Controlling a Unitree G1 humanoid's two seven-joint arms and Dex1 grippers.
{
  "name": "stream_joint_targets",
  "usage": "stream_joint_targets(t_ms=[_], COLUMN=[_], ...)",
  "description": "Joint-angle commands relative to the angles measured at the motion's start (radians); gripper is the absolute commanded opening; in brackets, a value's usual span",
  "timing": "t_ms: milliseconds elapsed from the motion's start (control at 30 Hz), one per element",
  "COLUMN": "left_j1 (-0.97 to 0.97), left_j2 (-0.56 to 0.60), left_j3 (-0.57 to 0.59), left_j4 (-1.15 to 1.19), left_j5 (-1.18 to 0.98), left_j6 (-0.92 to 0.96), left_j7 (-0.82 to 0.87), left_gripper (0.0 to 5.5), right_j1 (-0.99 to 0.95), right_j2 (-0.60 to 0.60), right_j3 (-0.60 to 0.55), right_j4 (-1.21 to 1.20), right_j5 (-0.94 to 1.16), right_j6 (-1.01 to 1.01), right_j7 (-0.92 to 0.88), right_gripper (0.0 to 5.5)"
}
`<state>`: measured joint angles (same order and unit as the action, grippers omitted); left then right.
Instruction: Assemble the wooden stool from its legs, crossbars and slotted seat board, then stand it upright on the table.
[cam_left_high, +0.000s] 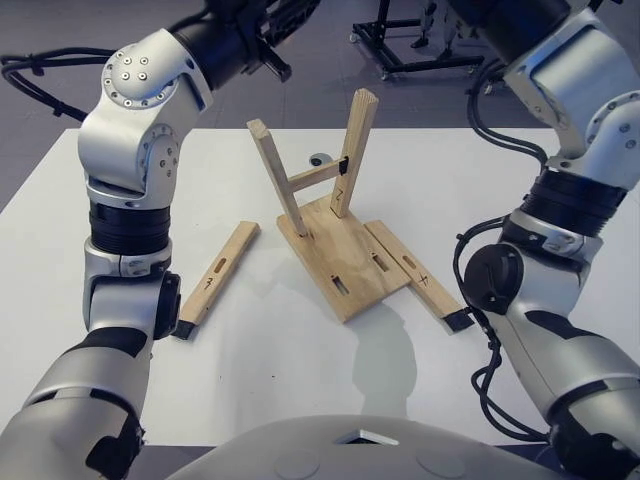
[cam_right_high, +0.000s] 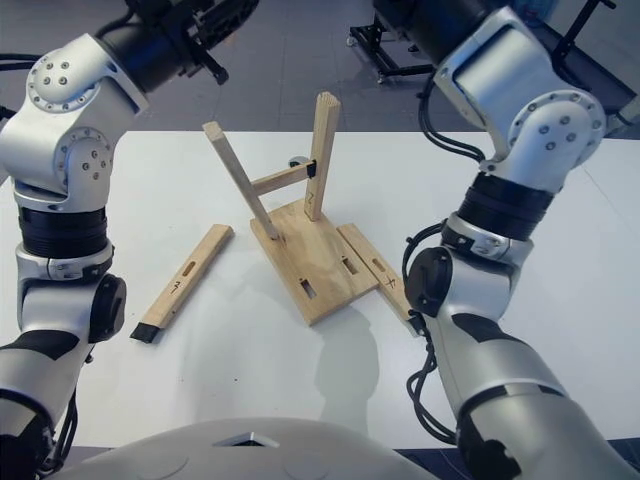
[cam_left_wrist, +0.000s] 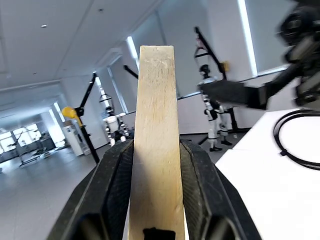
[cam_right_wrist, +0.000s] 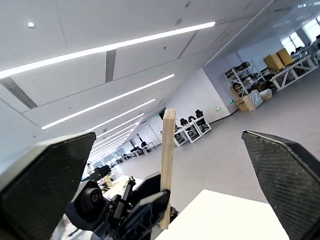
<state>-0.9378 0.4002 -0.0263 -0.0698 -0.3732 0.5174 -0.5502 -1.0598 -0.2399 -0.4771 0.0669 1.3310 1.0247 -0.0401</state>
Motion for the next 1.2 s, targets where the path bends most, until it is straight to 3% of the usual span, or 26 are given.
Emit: stream_joint_targets(t_ms=[33,567,933,1200], left_j1=[-0.008,0.045,0.050,0.056], left_j2=[-0.013,-0.066,-0.069,-0.062], left_j3=[-0.010,-0.030,-0.040,-0.037], left_j4=[0.012,-0.057,-0.062,-0.060], left_j5=[0.008,0.016,0.046,0.047], left_j6=[-0.022,0.011,0.004,-0.002], left_j7=[-0.025,-0.009,-0.004,-0.007], left_gripper=[1.27,1.27,1.27,1.27], right_j1=[-0.006,0.025,0.036,0.034], right_j2=[0.058,0.137,0.149,0.150], right_j3=[0.011,0.089,0.108,0.098], right_j4=[0.015,0.057,0.039,0.042], right_j5=[0.066,-0.009,-0.009,0.006], right_j6=[-0.017,-0.162,-0.180,-0.195], right_j7=[-0.071,-0.062,-0.082,-0.090], right_gripper=[5.40,5.40,3.16,1.86])
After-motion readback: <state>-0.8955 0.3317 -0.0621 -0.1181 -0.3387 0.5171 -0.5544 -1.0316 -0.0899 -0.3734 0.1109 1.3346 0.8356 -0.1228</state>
